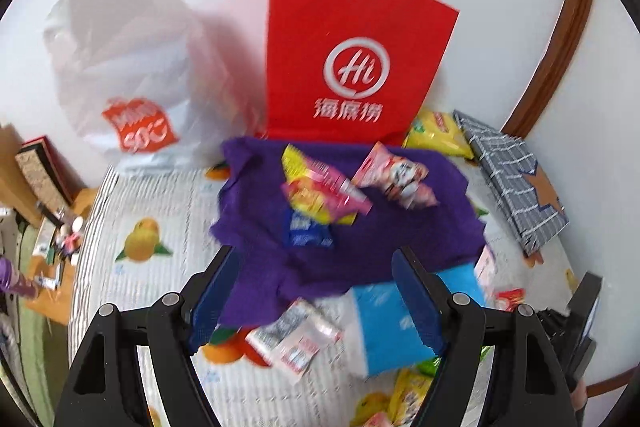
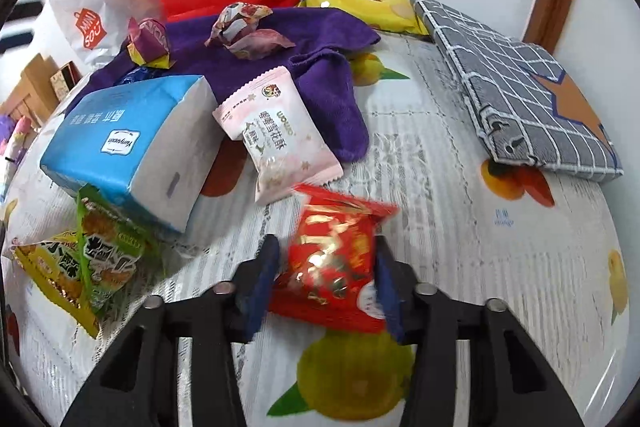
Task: Organize snacks
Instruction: 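Grasp the red gold-print packet with the right gripper while the left grasps the pink bear candy bar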
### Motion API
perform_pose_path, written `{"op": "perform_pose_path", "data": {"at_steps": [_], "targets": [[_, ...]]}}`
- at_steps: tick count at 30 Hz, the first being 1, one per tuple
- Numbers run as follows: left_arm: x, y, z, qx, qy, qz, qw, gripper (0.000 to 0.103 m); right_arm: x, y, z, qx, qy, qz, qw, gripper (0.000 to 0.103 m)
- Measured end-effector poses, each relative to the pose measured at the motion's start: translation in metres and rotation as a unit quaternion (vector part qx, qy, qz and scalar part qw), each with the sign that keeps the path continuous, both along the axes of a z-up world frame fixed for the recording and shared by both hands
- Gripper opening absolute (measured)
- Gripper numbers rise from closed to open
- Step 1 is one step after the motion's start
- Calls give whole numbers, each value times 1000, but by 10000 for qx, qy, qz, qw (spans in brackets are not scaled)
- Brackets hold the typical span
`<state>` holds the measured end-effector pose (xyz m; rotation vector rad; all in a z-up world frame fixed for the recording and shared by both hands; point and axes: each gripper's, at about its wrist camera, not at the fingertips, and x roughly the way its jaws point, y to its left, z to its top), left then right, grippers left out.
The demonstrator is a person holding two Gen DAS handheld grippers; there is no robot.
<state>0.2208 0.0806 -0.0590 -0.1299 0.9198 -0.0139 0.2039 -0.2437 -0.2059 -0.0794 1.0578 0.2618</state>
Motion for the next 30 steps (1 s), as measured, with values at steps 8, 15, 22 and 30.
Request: {"op": "perform_pose_path", "data": {"at_steps": [8,15,22,30], "targets": [[-43,22,-45,-34,437,145,9989,77,-30,17,10,315,-32,43,9995,36],[-77,7,-85,-261,768,-299,9963,77,-47,30,6,329,3,37,9995,36],[-95,-15,-102,-492,957,-758,9913,77,-63,33,7,341,-16,-8,9994,36],[-119,-21,-113,-493,962,-1141,9876,77,-75,35,9,366,-74,-79,9993,37]]}}
